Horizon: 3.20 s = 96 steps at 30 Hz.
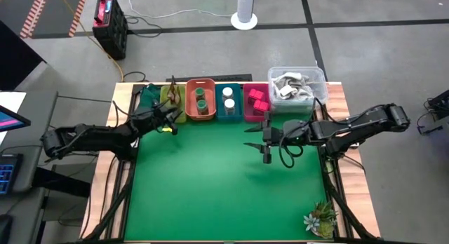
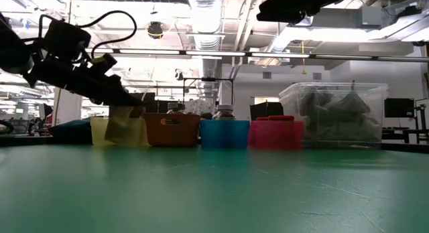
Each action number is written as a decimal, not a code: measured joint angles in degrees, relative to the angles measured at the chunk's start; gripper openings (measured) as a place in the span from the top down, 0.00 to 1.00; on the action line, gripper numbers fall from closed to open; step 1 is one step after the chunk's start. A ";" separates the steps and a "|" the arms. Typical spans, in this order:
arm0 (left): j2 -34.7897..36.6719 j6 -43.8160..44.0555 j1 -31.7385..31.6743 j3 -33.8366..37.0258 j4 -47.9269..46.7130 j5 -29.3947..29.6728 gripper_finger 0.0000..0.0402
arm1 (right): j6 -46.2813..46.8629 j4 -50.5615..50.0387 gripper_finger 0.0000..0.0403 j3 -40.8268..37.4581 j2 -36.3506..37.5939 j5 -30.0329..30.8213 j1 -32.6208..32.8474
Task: Sort spices by type
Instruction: Put the orange spice pack into the yellow bin, then return to Home Position
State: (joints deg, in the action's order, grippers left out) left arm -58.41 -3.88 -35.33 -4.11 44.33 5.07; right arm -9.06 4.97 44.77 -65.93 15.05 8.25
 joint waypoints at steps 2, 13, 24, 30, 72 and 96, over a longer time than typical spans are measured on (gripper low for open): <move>0.07 -1.18 0.00 -0.26 -0.45 1.83 0.69 | 0.00 -0.18 0.42 0.00 0.00 0.00 0.00; 3.21 -6.66 0.00 -0.66 -2.05 4.90 0.67 | 0.02 -0.48 0.42 0.00 0.02 0.00 0.00; 12.98 -9.15 0.04 -0.68 -2.07 6.81 0.67 | 0.01 -0.46 0.42 0.00 1.27 -0.02 -0.83; 19.48 -7.57 3.64 -0.94 -5.85 3.31 0.67 | 0.31 2.28 0.42 -5.19 7.29 -1.02 -4.01; 32.42 -0.28 46.64 0.34 -24.37 21.82 0.67 | 12.79 -5.43 0.42 -40.93 63.57 -9.20 -19.69; 46.46 1.75 46.69 0.28 -44.16 9.67 0.67 | 19.61 -2.28 0.42 -44.39 65.85 -7.99 -18.53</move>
State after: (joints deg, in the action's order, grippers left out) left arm -11.95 -2.13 11.35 -3.84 0.17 14.74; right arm 10.55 2.70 0.38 -0.08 7.06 -10.28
